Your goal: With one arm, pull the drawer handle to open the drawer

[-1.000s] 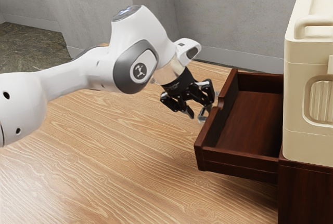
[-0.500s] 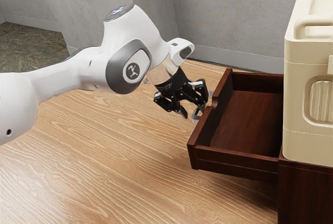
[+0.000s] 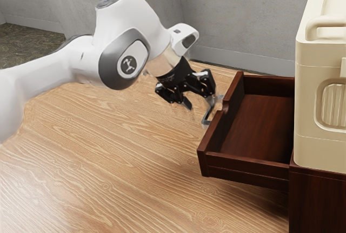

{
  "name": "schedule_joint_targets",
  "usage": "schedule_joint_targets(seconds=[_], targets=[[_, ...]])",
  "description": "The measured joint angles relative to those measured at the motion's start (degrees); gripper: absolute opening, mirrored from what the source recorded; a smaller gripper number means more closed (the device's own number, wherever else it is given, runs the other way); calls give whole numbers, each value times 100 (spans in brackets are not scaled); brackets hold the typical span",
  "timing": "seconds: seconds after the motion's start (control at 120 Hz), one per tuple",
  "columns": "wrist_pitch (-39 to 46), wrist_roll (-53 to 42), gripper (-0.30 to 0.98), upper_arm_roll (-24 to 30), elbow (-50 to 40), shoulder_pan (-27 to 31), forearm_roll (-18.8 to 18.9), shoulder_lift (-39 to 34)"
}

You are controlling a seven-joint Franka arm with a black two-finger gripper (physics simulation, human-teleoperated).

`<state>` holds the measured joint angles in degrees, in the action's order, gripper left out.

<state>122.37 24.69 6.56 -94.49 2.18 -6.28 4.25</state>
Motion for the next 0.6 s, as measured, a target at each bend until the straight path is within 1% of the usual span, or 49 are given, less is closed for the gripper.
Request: schedule_joint_targets(seconds=[0.058,0.108,0.142,0.192,0.25,0.358,0.475,0.6], targets=[[-237,253,43,0,163,-54,174,-336],[-764,714,48,-32,601,-138,271,-535],[-1192,1063,51,-126,821,-265,332,-699],[-1751,1540,55,-415,872,-468,508,-1026],[-2263,2030,58,-573,665,-128,673,-1226],[-2899,2814,62,-637,267,354,864,-1383],[-3288,3505,65,-627,160,484,881,-1438],[-3513,4009,67,-556,148,534,854,-1484]])
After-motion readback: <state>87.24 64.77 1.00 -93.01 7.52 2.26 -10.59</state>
